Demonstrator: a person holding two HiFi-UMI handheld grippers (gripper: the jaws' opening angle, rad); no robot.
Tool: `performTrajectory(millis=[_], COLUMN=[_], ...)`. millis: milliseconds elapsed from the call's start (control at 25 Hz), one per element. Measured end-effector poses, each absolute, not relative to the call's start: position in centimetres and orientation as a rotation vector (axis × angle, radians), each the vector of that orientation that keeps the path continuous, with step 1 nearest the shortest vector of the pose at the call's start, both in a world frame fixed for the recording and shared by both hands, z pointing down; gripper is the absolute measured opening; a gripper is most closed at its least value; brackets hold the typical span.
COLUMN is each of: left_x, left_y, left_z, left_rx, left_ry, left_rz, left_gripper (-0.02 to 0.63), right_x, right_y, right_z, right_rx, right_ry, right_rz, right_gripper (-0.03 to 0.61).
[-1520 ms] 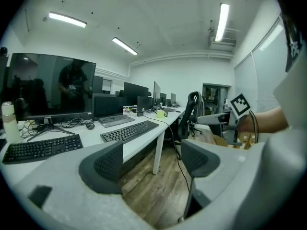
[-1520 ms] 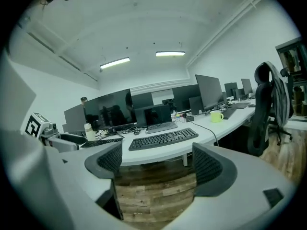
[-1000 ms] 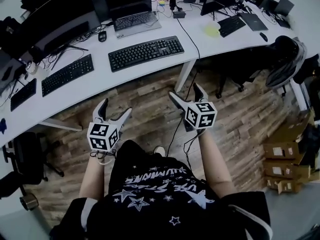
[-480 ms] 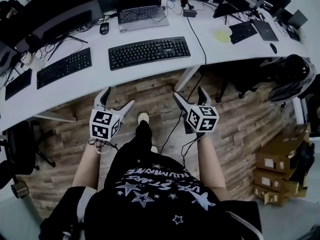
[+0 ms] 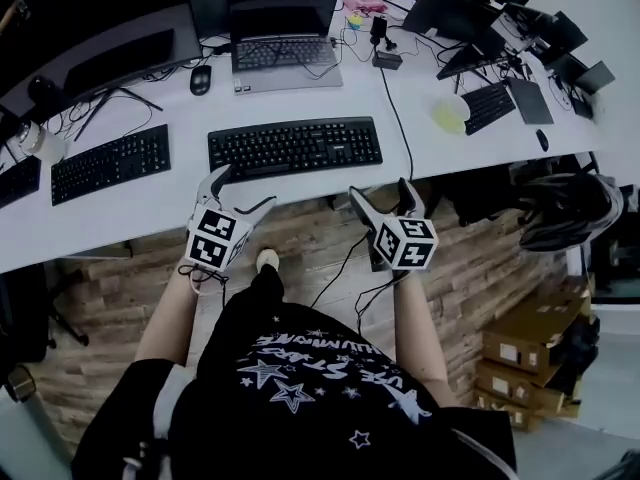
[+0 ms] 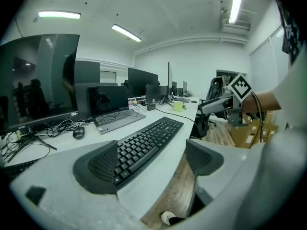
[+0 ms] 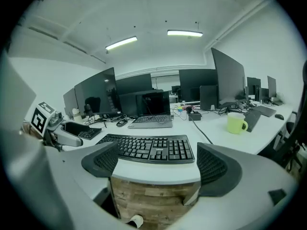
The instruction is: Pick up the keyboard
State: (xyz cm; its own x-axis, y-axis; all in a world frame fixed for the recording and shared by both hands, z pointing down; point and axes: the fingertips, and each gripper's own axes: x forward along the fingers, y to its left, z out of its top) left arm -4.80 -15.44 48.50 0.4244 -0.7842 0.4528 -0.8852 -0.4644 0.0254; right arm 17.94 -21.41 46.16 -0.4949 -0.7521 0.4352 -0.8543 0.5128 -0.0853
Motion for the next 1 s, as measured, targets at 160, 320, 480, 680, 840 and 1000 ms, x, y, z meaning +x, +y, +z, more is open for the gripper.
performTrajectory(millis=[160,320,480,680,840,1000], left_x=[-6.3,-7.8,-8.4,-7.8,-7.6,-7.4], left_y=[-17.8,-19.0,-20.4,-20.7,-20.8,-21.1], left_z=[49.9,51.3,52.5,53.0,53.1,53.1], left_rx=[2.430,2.434,2.436,2.470,2.453,2.398], left_ry=[-1.405,-1.353,-1.310,-1.247,-1.254,-1.301], left_rz=[0.628,0.690,0.715,0.838,0.868,0.924], left_gripper=[0.436,0.436,0.434,0.436,0.434,0.434], right_x=[15.7,13.6,12.4,13.0,13.5,12.7], right_y=[-24.6,-26.3,-27.8,-29.2,-30.0,-30.5], right_z=[46.8,48.7,49.7,50.9,52.0,53.6], right_rx=[1.200,1.019,0.920,0.750,0.566,0.378], right_ry=[-2.345,-2.269,-2.222,-2.063,-1.943,-1.937], right_rz=[0.297,0.244,0.225,-0.006,-0.213,-0.267], right_gripper=[0.485,0.484,0.483,0.489,0.503,0.510])
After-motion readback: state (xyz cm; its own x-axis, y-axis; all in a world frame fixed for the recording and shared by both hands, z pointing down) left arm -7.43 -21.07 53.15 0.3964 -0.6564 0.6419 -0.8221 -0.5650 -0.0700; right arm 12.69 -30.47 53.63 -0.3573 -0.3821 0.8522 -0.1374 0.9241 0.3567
